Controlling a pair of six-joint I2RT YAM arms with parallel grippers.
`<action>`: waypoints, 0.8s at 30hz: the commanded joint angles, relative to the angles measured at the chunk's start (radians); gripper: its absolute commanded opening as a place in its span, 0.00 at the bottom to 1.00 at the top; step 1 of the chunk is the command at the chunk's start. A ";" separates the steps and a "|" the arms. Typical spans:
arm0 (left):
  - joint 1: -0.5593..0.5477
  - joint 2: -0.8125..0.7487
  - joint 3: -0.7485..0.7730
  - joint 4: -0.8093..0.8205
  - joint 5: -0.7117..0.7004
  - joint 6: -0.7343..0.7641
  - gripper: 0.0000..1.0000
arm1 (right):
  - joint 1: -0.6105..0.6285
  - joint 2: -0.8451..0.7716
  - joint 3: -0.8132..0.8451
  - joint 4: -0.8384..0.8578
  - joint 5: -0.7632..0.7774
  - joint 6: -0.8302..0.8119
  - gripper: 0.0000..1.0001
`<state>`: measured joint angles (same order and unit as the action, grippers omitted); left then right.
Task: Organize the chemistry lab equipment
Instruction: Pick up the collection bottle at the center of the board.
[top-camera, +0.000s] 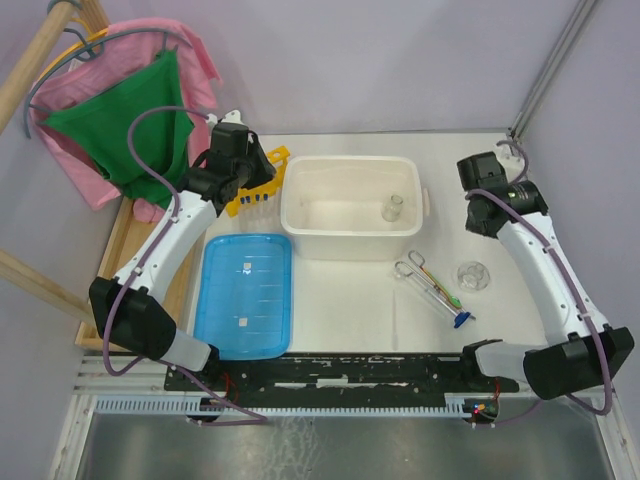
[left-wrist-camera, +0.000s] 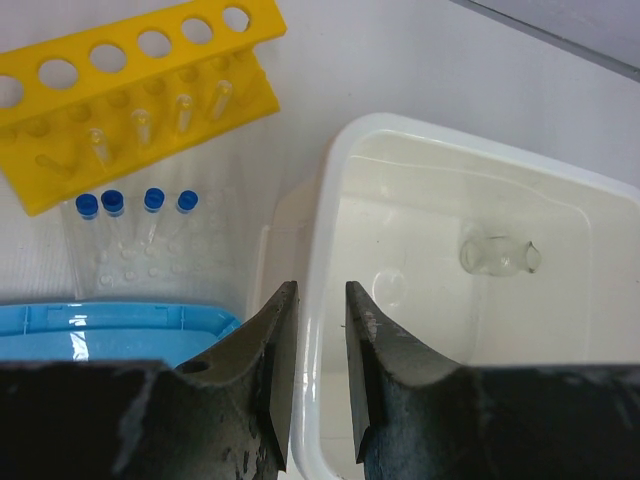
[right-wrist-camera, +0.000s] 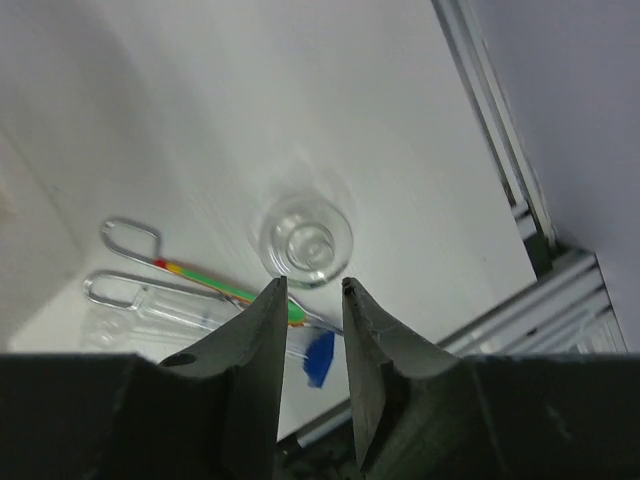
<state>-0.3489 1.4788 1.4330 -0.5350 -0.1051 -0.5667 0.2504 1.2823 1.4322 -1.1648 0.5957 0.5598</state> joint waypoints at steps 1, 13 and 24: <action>-0.002 -0.004 0.003 0.048 -0.018 0.050 0.33 | -0.031 -0.018 -0.177 -0.094 -0.052 0.113 0.36; -0.002 -0.008 -0.033 0.049 0.017 0.050 0.33 | -0.164 -0.012 -0.392 0.071 -0.204 0.083 0.49; -0.001 -0.015 -0.039 0.044 -0.012 0.050 0.33 | -0.298 0.095 -0.400 0.220 -0.328 -0.021 0.48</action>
<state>-0.3489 1.4788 1.3998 -0.5220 -0.0994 -0.5484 -0.0231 1.3460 1.0294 -1.0298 0.3206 0.5907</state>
